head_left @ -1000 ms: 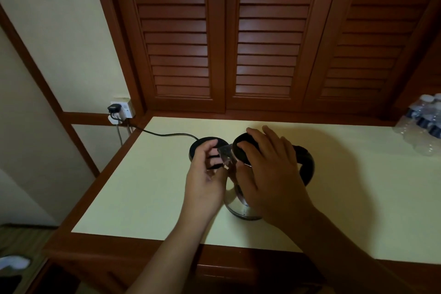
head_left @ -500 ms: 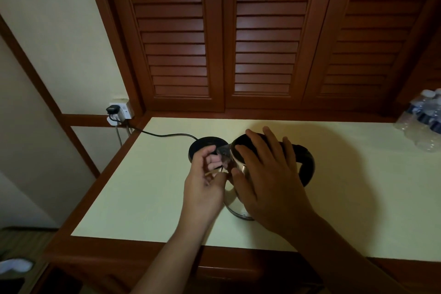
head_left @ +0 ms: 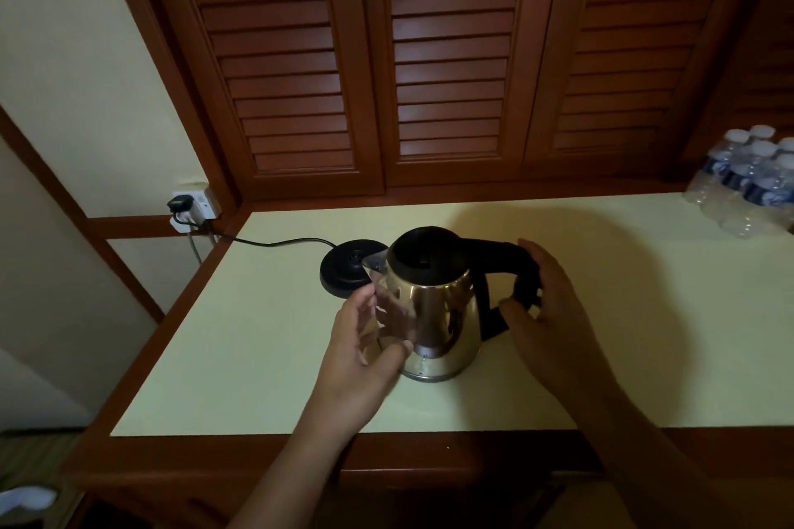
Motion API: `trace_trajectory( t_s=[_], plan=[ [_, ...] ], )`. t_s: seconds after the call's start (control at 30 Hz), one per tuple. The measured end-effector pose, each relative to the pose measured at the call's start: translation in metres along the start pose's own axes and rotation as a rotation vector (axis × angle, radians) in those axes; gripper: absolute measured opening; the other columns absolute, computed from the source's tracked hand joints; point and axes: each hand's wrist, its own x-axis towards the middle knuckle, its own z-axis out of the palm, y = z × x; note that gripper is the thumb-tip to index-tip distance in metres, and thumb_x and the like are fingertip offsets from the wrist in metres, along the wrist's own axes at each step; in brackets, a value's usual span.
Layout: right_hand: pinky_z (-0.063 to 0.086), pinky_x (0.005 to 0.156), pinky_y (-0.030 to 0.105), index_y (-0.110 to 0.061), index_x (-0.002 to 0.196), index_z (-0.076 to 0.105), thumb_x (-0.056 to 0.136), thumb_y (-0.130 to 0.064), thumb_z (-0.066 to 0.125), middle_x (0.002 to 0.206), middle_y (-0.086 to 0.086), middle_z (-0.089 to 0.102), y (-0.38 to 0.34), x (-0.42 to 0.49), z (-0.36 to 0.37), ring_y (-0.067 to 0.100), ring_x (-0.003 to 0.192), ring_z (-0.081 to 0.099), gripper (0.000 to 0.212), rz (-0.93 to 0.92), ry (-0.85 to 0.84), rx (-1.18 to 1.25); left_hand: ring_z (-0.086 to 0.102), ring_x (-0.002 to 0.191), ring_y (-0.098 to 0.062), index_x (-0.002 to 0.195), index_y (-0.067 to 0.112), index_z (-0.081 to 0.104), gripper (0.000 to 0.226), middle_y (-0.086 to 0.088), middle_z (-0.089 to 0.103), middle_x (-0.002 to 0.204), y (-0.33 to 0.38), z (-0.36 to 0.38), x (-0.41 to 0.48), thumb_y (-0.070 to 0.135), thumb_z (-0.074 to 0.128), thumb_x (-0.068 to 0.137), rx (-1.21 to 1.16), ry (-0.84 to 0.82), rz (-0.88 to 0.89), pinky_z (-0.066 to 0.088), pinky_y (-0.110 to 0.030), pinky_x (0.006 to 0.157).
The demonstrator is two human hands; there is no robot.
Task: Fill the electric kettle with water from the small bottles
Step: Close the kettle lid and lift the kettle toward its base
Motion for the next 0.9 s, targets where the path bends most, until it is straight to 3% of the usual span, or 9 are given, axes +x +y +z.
trace_trajectory(
  t_s=[0.07,0.17,0.23,0.3,0.4,0.5,0.6,0.73,0.9],
  plan=[
    [0.037,0.097,0.020,-0.032,0.152,0.036,0.096,-0.004,0.057,0.136,-0.016,0.043,0.003,0.003,-0.001,0.003,0.121,0.045,0.066,0.020,-0.002,0.034,0.059,0.119,0.014,0.147,0.045,0.041,0.069,0.021,0.065,0.130,-0.003,0.002,-0.001,0.017,0.076,0.094,0.043,-0.019,0.018,0.049,-0.002,0.088],
    [0.045,0.083,0.019,-0.035,0.141,0.046,0.096,-0.006,0.056,0.121,-0.014,0.058,0.006,0.009,0.000,0.003,0.105,0.056,0.054,0.069,0.003,0.121,0.055,0.119,0.016,0.144,0.052,0.036,0.075,0.028,0.065,0.123,-0.004,0.007,0.000,0.026,0.082,0.091,0.109,-0.055,0.023,0.049,-0.008,0.092],
    [0.043,0.072,0.018,-0.032,0.130,0.053,0.098,-0.011,0.057,0.109,-0.014,0.062,0.009,0.015,0.002,0.000,0.098,0.058,0.039,0.139,-0.002,0.179,0.050,0.132,0.013,0.157,0.049,0.023,0.096,0.029,0.059,0.139,-0.006,0.012,0.002,0.037,0.087,0.085,0.103,-0.096,-0.017,0.046,-0.015,0.105],
    [0.045,0.072,0.025,-0.025,0.116,0.059,0.095,-0.012,0.059,0.101,-0.005,0.064,0.017,0.022,0.006,0.012,0.096,0.063,0.025,0.198,-0.024,0.217,0.046,0.145,-0.004,0.158,0.056,0.014,0.112,0.015,0.054,0.153,-0.012,0.017,0.005,0.044,0.091,0.078,0.080,-0.097,-0.042,0.043,-0.032,0.118],
    [0.052,0.073,0.030,-0.018,0.096,0.063,0.086,-0.004,0.063,0.083,-0.003,0.063,0.028,0.030,0.006,0.016,0.083,0.063,0.018,0.206,-0.079,0.288,0.041,0.150,-0.013,0.156,0.059,0.009,0.125,0.006,0.049,0.159,-0.015,0.028,0.008,0.052,0.096,0.066,0.075,-0.047,-0.064,0.041,-0.042,0.123],
    [0.048,0.057,0.023,-0.015,0.074,0.060,0.081,0.007,0.059,0.065,-0.001,0.054,0.034,0.038,0.007,0.013,0.063,0.055,0.023,0.208,-0.126,0.408,0.051,0.142,-0.008,0.156,0.058,0.008,0.133,0.012,0.054,0.152,-0.017,0.037,0.012,0.051,0.099,0.060,0.061,-0.003,-0.068,0.047,-0.032,0.117],
    [0.045,0.054,0.025,-0.012,0.063,0.053,0.077,0.011,0.056,0.061,0.004,0.049,0.039,0.044,0.013,0.015,0.058,0.051,0.027,0.226,-0.133,0.519,0.059,0.132,-0.003,0.155,0.058,0.009,0.133,0.009,0.063,0.142,-0.016,0.043,0.012,0.040,0.101,0.061,0.062,0.036,-0.071,0.049,-0.022,0.109],
    [0.042,0.050,0.023,-0.022,0.050,0.049,0.070,0.011,0.055,0.055,-0.002,0.042,0.040,0.046,0.017,0.012,0.051,0.045,0.039,0.183,-0.169,0.647,0.060,0.128,0.000,0.150,0.057,0.018,0.123,0.006,0.063,0.141,-0.013,0.046,0.010,0.030,0.101,0.065,0.058,0.071,-0.056,0.052,-0.010,0.094],
    [0.028,0.063,0.038,-0.019,0.052,0.036,0.048,0.003,0.053,0.059,0.002,0.032,0.047,0.053,0.022,0.027,0.065,0.029,0.028,0.245,-0.166,0.721,0.058,0.128,0.003,0.148,0.058,0.023,0.118,0.022,0.057,0.140,-0.006,0.048,0.008,0.032,0.102,0.064,0.072,0.110,-0.033,0.056,-0.017,0.097]
  ],
)
